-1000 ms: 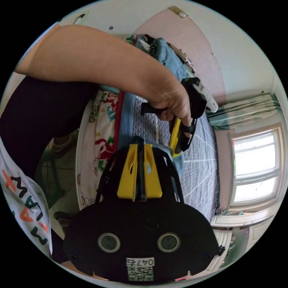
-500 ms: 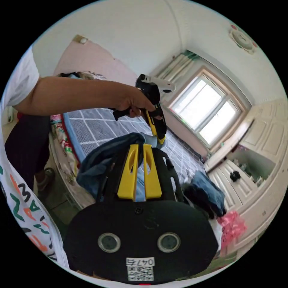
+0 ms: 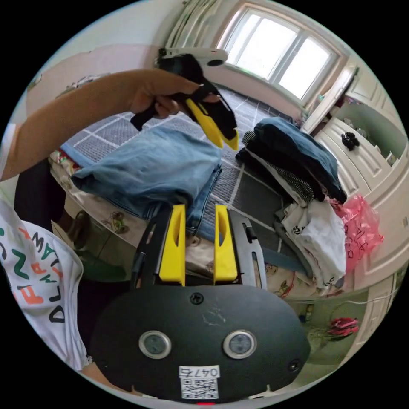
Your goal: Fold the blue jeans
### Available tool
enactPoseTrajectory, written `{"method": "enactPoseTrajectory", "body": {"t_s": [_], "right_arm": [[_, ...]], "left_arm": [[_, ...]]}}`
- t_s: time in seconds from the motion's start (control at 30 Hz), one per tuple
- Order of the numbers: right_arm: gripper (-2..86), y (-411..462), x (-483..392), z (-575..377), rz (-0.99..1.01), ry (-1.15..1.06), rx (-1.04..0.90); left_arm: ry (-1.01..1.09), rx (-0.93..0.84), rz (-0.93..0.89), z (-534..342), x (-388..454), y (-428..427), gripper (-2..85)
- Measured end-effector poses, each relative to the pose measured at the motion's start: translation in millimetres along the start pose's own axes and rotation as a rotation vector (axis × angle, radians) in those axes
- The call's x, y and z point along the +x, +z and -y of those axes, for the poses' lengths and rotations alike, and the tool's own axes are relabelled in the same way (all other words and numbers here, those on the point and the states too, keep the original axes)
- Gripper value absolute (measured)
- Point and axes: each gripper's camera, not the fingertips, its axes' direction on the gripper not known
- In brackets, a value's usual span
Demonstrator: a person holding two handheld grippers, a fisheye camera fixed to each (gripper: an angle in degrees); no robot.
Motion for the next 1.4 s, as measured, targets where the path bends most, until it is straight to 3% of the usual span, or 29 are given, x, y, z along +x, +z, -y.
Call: {"method": "enactPoseTrajectory", "body": {"t_s": [0.1,0.3,0.43,0.5,0.6,0.7,0.83,1.03,1.17,1.27,1.4], "right_arm": [[1.7,-15,5,12,0.022,-0.043,0.088],[-0.4,-31,23,35,-0.069,-0.125,0.029],[-0.5,-21,28,54,0.071,-0.196,0.073],[-0.6,4,18,65,0.087,-0.261,0.001],[-0.6,62,9,64,0.101,-0.335,-0.272],[-0.6,90,20,55,0.188,-0.277,-0.29],[-0.5,60,40,66,0.174,-0.246,-0.222],[-0.6,37,32,74,0.133,-0.241,-0.065],[-0.5,98,20,66,0.084,-0.302,-0.315],[-0.4,102,24,62,0.108,-0.288,-0.277],[0.7,95,34,66,0.14,-0.29,-0.262]], "left_arm": [[0.016,-0.038,0.019,-25,1,-2,8.9],[0.02,0.071,-0.008,-125,19,0,6.3],[0.019,-0.022,0.042,-152,34,32,7.9],[0.021,-0.118,0.153,-156,42,63,8.5],[0.038,-0.172,0.184,-160,46,98,7.2],[0.084,-0.177,0.193,-153,48,95,0.8],[0.181,-0.026,0.173,-110,43,47,-0.6],[0.28,-0.144,0.151,-2,13,91,-0.9],[0.18,-0.344,0.176,30,-25,165,-0.7],[0.111,-0.299,0.071,31,-44,153,-0.1],[0.119,-0.183,0.195,-7,-41,87,4.3]]}}
